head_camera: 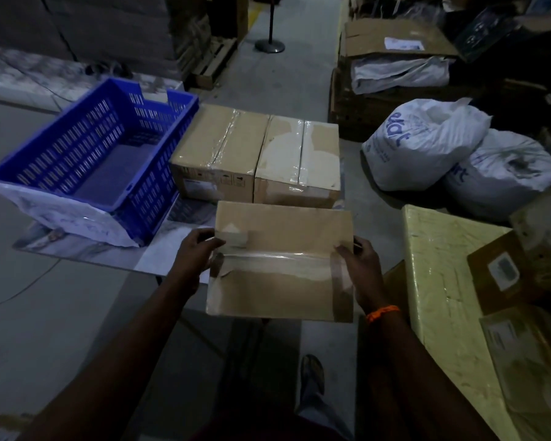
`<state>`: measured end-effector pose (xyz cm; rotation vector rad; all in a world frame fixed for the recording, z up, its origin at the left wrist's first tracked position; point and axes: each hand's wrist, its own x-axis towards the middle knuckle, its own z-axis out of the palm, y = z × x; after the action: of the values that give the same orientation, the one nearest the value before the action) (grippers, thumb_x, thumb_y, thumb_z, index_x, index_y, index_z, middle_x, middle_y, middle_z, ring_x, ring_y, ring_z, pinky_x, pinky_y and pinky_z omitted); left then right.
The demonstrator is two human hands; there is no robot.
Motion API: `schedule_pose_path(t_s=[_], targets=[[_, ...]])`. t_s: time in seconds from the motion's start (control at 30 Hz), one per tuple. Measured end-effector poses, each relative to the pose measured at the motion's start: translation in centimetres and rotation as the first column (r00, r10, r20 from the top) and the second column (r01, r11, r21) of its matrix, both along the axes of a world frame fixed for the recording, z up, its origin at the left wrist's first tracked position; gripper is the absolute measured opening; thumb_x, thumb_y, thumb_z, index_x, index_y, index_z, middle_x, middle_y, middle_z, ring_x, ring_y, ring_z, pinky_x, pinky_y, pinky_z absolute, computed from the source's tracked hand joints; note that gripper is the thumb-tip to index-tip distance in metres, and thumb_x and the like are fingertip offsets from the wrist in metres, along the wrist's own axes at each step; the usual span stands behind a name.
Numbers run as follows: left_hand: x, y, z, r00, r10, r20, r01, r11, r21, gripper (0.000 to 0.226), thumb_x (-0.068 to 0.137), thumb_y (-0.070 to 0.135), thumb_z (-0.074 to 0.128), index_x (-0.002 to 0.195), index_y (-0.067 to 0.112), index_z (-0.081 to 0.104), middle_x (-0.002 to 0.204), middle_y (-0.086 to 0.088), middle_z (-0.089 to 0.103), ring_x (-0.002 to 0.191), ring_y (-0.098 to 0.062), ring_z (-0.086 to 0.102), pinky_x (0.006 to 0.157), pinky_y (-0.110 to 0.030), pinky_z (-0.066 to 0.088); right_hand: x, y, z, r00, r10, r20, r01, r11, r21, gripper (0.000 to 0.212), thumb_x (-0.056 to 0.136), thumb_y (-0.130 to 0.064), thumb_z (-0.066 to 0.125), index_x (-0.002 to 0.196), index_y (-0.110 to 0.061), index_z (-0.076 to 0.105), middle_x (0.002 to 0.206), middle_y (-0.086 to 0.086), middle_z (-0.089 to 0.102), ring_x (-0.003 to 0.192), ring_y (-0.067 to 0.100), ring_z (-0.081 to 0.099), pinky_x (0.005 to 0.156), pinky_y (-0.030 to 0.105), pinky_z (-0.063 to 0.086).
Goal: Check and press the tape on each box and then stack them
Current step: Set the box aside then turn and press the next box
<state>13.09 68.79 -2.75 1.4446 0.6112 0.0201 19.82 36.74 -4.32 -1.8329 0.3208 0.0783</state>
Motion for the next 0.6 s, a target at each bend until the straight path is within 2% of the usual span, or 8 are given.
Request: schedule_pose_path(t_s=[0.1, 0.17, 0.27, 0.3, 0.37, 0.47, 0.53, 0.6], targets=[[-0.8, 1.2, 0.3, 0.998, 0.010, 0.067, -0.005, 0.998, -0.070, 0.024, 0.100, 0.019, 0.059, 0.123, 0.013, 0.061, 0.123, -0.002, 0.066, 0.116, -0.017, 0.064, 0.076, -0.030, 0.055, -0.4, -0.1, 1.7, 0.997, -0.079, 0.009, 0.075, 0.971, 0.228, 0.031, 0.096, -0.042, 0.069, 0.118, -0.021, 0.067, 0.116, 0.006, 0.075, 0.110, 0.027, 0.070, 0.097, 0.050, 0.056], [-1.3, 1.4, 0.9, 0.990, 0.077, 0.117, -0.060, 0.988, -0.144, 0.020, 0.104, 0.022, 0.053, 0.121, 0.017, 0.063, 0.124, 0.000, 0.067, 0.119, -0.017, 0.063, 0.082, -0.034, 0.057, -0.8, -0.1, 3.0, 0.994, -0.111, -0.017, 0.109, 0.921, 0.375, 0.041, 0.100, -0.052, 0.058, 0.119, -0.018, 0.069, 0.114, 0.008, 0.076, 0.109, 0.028, 0.072, 0.094, 0.050, 0.057], [-2.1, 0.8, 2.1, 0.960, 0.220, 0.172, -0.172, 0.951, -0.256, 0.022, 0.105, 0.038, 0.049, 0.104, 0.026, 0.068, 0.101, 0.006, 0.077, 0.111, -0.016, 0.067, 0.092, -0.042, 0.054, -1.7, 0.2, 4.1, 0.990, -0.136, -0.047, 0.142, 0.880, 0.453, 0.063, 0.094, -0.066, 0.052, 0.122, -0.013, 0.071, 0.114, 0.011, 0.077, 0.107, 0.026, 0.073, 0.090, 0.044, 0.059], [-2.4, 0.6, 2.1, 0.951, 0.254, 0.175, -0.202, 0.942, -0.268, 0.024, 0.105, 0.042, 0.048, 0.102, 0.027, 0.067, 0.096, 0.007, 0.077, 0.109, -0.017, 0.067, 0.094, -0.043, 0.053, -1.9, 0.4, 4.0, 0.990, -0.134, -0.047, 0.140, 0.881, 0.452, 0.062, 0.092, -0.068, 0.052, 0.120, -0.016, 0.071, 0.112, 0.009, 0.077, 0.106, 0.024, 0.073, 0.089, 0.042, 0.059], [-3.2, 0.5, 1.4, 0.949, 0.289, 0.130, -0.243, 0.927, -0.285, 0.026, 0.100, 0.050, 0.050, 0.102, 0.028, 0.064, 0.106, 0.001, 0.074, 0.114, -0.021, 0.064, 0.099, -0.046, 0.050, -2.7, 0.8, 3.9, 0.993, -0.115, -0.036, 0.120, 0.900, 0.420, 0.053, 0.093, -0.067, 0.053, 0.115, -0.023, 0.072, 0.109, 0.004, 0.078, 0.104, 0.022, 0.074, 0.085, 0.042, 0.059], [-4.7, 0.5, -0.1, 0.967, 0.255, 0.017, -0.240, 0.929, -0.282, 0.053, 0.080, 0.070, 0.058, 0.107, 0.024, 0.063, 0.123, -0.006, 0.067, 0.121, -0.026, 0.060, 0.104, -0.046, 0.048, -4.1, 1.0, 2.7, 0.996, -0.090, -0.023, 0.092, 0.938, 0.333, 0.044, 0.089, -0.062, 0.063, 0.110, -0.024, 0.069, 0.108, 0.004, 0.078, 0.102, 0.022, 0.074, 0.082, 0.043, 0.060], [-5.5, 0.5, -0.9, 0.977, 0.214, 0.000, -0.207, 0.945, -0.252, 0.061, 0.077, 0.073, 0.057, 0.108, 0.021, 0.065, 0.120, -0.003, 0.068, 0.122, -0.026, 0.059, 0.102, -0.046, 0.048, -5.0, 1.0, 2.2, 0.998, -0.063, -0.006, 0.062, 0.959, 0.278, 0.030, 0.094, -0.049, 0.066, 0.109, -0.023, 0.068, 0.106, 0.005, 0.077, 0.099, 0.021, 0.075, 0.080, 0.042, 0.062], [-6.0, 0.6, -1.2, 0.985, 0.173, -0.002, -0.170, 0.964, -0.202, 0.061, 0.080, 0.072, 0.053, 0.114, 0.022, 0.066, 0.121, -0.005, 0.068, 0.122, -0.027, 0.059, 0.103, -0.048, 0.049, -5.6, 0.7, 1.8, 0.999, -0.049, -0.003, 0.048, 0.970, 0.239, 0.020, 0.100, -0.036, 0.064, 0.111, -0.020, 0.067, 0.105, 0.003, 0.076, 0.096, 0.019, 0.075, 0.072, 0.033, 0.062]])
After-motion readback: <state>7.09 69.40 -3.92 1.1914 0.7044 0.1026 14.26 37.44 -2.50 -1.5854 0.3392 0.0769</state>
